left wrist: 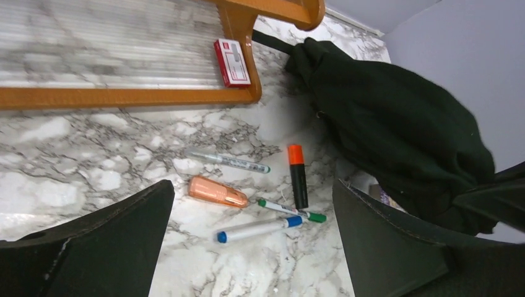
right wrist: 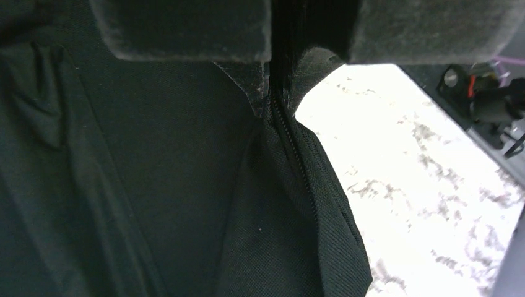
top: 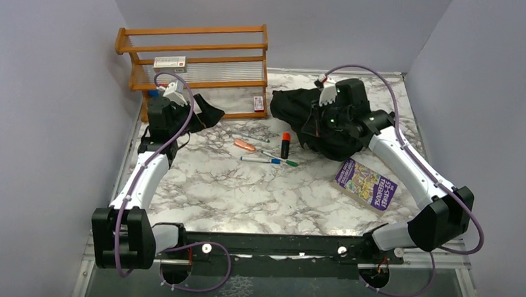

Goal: Pack the student bag
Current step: Place the student bag at the center of the board, then unzip the student bag at the center of the board.

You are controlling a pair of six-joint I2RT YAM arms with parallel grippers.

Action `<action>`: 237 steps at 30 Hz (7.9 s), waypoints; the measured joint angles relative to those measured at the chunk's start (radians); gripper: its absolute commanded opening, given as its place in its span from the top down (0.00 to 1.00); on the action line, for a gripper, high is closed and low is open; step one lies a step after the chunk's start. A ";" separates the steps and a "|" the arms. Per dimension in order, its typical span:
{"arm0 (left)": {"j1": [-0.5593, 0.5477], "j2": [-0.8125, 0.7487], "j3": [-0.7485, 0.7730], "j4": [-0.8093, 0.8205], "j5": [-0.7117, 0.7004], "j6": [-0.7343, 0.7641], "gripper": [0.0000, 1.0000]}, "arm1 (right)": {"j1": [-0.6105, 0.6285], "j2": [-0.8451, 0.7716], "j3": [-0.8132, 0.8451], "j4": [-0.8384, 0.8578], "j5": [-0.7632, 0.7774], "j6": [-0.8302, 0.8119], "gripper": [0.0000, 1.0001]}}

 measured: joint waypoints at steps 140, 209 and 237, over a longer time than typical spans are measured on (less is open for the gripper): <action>-0.486 -0.016 -0.206 0.042 -0.166 0.010 0.18 | 0.208 -0.029 -0.335 0.497 0.451 -0.212 1.00; -0.465 0.010 -0.006 -0.246 -0.186 0.386 0.34 | 0.209 -0.028 -0.568 0.530 0.278 0.015 0.99; -0.546 -0.105 -0.181 -0.066 0.129 1.121 0.55 | 0.209 -0.021 -0.534 0.495 0.280 0.015 0.99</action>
